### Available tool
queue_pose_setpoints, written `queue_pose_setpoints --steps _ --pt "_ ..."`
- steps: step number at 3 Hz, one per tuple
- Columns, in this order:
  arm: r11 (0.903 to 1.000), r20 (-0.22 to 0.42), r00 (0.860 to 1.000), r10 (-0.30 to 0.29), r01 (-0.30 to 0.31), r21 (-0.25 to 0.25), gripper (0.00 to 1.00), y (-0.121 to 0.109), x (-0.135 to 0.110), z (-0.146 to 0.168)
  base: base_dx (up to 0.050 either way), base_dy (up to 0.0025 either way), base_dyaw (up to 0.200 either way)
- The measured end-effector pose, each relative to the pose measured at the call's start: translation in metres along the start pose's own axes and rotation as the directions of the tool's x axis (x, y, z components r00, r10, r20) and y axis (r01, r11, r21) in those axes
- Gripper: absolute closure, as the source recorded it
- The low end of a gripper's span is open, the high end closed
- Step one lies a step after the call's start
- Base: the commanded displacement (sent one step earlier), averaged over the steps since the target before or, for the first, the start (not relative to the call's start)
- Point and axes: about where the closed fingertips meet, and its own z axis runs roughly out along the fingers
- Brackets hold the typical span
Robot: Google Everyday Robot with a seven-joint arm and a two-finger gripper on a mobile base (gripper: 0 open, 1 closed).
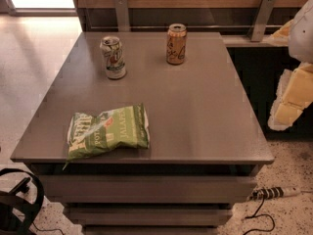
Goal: Knock orange can over
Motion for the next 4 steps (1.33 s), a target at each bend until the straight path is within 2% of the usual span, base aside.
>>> queue_pose_setpoints --steps 1,2,3,4 --pt "0.9999 0.014 1.0 -0.009 0.009 0.006 0.0 -0.017 -0.009 -0.002 0.0 0.0 0.0" --pt "0.9996 0.062 0.998 0.001 -0.002 0.028 0.0 -0.043 -0.02 -0.008 0.0 0.0 0.0" --pt "0.9991 0.176 0.984 0.005 -0.012 0.039 0.0 -0.072 -0.039 -0.004 0.0 0.0 0.0" --pt "0.9992 0.323 0.946 0.024 -0.034 0.023 0.0 -0.096 -0.052 0.008 0.0 0.0 0.0"
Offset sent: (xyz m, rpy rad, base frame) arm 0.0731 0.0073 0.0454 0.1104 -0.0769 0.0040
